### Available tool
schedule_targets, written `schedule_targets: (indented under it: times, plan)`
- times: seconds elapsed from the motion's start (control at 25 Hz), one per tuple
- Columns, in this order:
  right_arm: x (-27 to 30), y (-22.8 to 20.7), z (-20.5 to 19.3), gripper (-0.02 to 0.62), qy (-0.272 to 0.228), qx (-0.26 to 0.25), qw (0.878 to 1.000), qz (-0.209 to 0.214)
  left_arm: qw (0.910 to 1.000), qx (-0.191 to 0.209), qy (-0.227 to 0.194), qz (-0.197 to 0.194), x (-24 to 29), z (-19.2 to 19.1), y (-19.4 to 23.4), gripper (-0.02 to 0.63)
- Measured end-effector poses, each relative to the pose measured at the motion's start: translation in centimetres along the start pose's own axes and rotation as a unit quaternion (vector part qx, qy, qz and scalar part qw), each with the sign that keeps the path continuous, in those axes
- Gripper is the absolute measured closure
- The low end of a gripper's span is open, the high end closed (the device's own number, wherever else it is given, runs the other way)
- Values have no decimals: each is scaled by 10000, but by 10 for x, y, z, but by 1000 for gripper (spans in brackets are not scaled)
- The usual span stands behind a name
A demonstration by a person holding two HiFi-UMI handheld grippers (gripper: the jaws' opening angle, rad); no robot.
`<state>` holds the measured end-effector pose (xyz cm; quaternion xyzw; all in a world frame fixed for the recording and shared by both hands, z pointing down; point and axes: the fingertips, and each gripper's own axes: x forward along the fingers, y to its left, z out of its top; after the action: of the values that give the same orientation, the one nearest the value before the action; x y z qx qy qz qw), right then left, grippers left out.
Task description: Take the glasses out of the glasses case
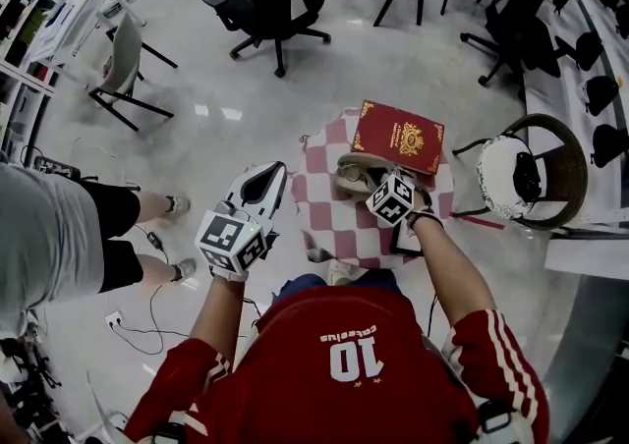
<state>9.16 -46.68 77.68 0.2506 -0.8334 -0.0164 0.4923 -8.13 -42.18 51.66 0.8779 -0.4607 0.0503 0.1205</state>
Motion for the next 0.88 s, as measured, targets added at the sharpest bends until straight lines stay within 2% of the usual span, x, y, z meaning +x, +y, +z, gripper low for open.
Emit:
schedule_targets:
  times: [0.44,0.88]
  plan:
    - [-71,12,13,567,-279,527,9967,-548,9993,205,-174,-264,-32,17,-22,598]
    - [-159,51,18,568,-703,1318,9828,-1087,9976,282,-230,-581,-64,26,-54,598]
